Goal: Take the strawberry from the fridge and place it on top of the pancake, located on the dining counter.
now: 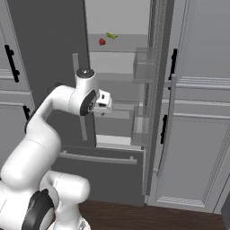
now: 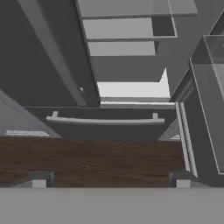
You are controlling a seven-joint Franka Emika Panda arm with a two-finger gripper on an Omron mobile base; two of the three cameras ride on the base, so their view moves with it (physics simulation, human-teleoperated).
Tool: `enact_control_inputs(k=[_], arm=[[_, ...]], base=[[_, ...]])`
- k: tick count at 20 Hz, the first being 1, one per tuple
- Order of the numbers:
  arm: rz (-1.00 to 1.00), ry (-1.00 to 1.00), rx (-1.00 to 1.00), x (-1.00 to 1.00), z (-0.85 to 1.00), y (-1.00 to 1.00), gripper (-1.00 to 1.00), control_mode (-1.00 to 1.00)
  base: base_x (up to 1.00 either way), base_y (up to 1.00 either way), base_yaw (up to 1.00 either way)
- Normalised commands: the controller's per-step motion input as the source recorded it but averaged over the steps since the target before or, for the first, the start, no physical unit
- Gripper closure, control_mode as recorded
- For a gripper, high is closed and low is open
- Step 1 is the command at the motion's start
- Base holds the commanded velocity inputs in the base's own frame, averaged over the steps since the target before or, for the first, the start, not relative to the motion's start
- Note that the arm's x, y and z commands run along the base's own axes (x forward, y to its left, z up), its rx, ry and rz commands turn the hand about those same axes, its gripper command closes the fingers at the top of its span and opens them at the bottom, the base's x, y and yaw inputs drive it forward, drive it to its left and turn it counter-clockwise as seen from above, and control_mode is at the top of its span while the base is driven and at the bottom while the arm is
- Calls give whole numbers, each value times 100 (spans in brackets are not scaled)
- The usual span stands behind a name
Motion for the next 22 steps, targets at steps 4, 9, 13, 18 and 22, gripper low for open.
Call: enact_control_inputs(k=[4,9,13,18,22], arm=[[-36,-38,13,7,58,95,-100,-100],[-23,-40,-17,5,66,84,-100,-100],[-6,-11,-17,50,64,44,-100,-100],[2,9,2,69,33,1,-100,-100],[3,5,14,53,0,26,-100,-100]], base=[[0,0,0],[0,0,0],[0,0,0],[0,0,0],[0,0,0]])
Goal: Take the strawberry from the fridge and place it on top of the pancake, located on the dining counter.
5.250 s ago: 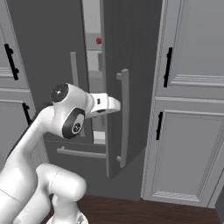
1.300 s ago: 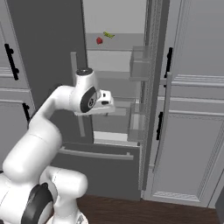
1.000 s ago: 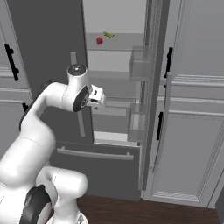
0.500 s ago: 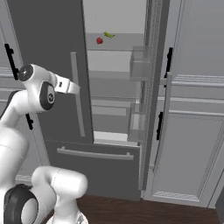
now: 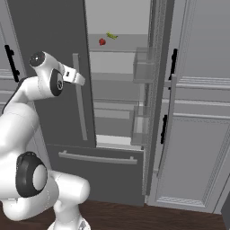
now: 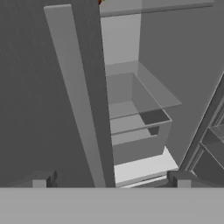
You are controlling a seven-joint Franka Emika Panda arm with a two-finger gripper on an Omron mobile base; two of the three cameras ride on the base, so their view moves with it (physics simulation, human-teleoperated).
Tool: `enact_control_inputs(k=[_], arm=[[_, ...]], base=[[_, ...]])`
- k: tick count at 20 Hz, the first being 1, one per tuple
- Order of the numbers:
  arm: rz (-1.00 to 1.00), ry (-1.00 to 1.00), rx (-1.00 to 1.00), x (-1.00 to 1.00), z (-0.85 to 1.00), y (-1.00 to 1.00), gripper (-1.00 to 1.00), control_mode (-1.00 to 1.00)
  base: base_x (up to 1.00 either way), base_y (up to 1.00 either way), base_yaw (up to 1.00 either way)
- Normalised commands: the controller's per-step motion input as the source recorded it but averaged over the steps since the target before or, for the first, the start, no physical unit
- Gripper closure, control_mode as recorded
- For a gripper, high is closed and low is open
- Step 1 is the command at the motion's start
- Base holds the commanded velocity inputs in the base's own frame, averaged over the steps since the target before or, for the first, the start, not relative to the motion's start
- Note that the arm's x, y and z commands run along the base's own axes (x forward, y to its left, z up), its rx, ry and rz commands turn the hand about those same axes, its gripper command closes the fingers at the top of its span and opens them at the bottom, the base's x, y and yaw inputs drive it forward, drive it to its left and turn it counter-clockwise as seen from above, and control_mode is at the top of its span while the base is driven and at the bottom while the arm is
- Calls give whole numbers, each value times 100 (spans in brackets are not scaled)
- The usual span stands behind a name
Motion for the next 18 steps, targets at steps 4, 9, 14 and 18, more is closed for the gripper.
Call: enact_control_inputs(k=[4,9,14,18], arm=[[4,0,3,32,0,27,-100,-100],[0,4,0,40,0,0,-100,-100],[3,0,0,48,0,1,-100,-100],[7,0,-8,38,-3,11,-100,-100]], base=[[0,0,0],[0,0,0],[0,0,0],[0,0,0]])
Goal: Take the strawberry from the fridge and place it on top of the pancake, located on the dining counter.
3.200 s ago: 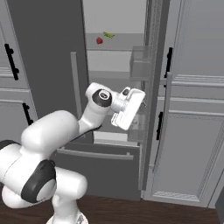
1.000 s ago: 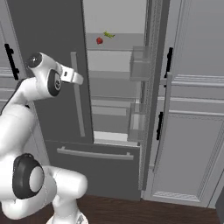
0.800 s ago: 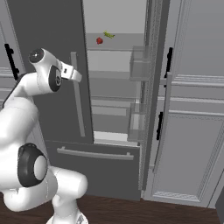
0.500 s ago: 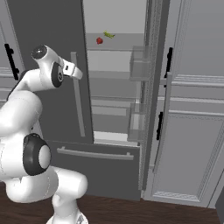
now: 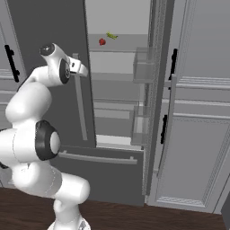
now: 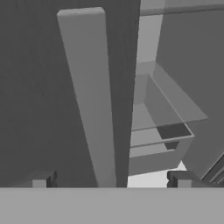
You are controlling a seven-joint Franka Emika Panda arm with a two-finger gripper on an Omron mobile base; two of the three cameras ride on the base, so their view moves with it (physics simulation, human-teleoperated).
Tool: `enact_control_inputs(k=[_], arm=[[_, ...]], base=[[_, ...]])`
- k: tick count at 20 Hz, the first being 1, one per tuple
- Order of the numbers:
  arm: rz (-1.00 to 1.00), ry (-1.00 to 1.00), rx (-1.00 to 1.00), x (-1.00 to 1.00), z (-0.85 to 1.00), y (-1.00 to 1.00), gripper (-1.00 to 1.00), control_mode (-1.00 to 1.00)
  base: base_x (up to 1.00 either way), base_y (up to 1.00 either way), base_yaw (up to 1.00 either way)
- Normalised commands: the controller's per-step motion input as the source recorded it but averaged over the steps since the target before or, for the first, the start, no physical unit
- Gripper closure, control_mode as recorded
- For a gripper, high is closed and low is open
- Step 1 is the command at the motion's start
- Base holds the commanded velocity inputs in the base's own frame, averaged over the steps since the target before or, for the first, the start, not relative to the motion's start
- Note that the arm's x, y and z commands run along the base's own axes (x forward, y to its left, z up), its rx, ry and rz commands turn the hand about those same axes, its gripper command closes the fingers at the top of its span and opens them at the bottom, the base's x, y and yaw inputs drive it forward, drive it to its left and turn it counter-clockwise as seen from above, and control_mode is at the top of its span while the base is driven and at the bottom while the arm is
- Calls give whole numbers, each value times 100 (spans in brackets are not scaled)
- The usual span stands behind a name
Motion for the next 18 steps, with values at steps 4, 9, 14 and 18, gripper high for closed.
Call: enact_control_inputs(k=[4,9,14,18], arm=[[6,0,-8,32,-12,4,-100,-100],[5,0,-5,36,-14,6,-100,-100],[0,-2,0,34,-20,1,-100,-100],[0,-3,0,27,-9,2,-100,-100]], base=[[0,0,0],[0,0,0],[0,0,0],[0,0,0]])
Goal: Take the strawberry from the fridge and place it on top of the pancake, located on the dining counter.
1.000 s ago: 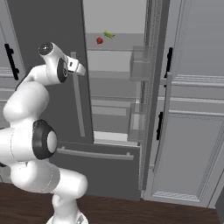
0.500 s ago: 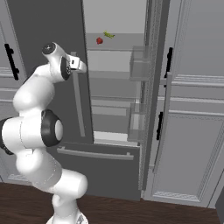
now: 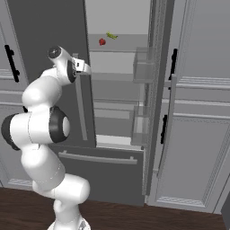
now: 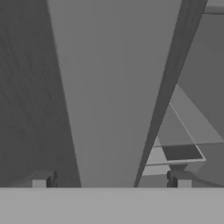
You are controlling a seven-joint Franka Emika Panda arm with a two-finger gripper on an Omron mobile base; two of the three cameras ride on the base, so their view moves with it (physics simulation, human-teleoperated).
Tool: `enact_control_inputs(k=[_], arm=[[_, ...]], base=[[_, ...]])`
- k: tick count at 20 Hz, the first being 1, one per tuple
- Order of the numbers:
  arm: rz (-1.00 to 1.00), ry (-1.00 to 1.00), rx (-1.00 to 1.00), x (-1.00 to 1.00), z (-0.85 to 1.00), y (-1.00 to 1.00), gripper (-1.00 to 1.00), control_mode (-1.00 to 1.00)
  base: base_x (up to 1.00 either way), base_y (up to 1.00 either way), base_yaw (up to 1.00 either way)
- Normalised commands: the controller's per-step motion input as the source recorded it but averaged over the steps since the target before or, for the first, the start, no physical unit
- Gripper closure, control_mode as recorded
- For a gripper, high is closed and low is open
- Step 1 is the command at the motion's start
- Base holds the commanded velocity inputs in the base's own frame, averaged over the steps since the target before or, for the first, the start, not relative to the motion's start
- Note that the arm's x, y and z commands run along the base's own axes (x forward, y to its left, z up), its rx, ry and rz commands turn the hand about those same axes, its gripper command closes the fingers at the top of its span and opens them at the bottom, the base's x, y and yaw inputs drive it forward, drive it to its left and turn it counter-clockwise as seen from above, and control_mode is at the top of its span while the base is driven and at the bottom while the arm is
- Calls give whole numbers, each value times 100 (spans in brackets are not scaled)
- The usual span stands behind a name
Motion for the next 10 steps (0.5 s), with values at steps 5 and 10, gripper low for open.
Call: enact_control_inputs(k=[5,10], arm=[[0,-1,0,31,-6,6,-100,-100],[0,-8,0,30,-15,0,-100,-100]], base=[[0,0,0],[0,0,0]])
